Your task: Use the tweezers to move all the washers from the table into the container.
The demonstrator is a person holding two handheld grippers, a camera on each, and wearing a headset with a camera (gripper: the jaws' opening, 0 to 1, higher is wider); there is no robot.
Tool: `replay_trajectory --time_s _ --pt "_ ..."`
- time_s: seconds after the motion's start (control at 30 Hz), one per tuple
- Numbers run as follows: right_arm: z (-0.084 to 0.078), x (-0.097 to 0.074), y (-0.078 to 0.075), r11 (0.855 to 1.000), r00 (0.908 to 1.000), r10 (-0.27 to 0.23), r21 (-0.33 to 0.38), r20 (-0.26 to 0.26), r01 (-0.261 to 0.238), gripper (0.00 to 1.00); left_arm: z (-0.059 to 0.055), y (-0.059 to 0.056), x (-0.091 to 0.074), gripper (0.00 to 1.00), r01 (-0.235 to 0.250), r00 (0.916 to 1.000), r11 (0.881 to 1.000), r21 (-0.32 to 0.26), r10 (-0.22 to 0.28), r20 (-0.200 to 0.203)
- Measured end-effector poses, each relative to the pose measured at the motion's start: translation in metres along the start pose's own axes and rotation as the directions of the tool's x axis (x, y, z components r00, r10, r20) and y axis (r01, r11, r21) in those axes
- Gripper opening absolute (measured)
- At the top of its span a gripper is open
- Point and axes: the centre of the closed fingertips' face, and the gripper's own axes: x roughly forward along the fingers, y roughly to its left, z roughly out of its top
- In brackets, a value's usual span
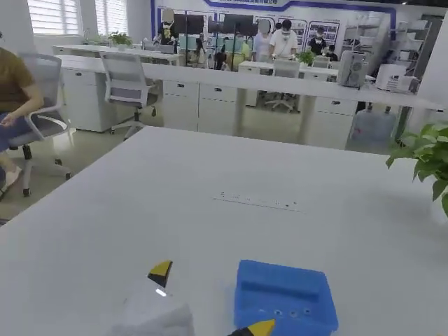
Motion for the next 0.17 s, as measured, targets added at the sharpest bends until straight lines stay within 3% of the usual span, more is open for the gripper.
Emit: replay_trajectory --time_s 0.17 --pt "0.0022 0.0013 0.0013 1.0 1.0 -0.006 0.006 0.003 0.006 0.68 -0.0042 -0.001 0.0017 0.99 0.006 0.9997 1.0 0.006 -0.006 -0.024"
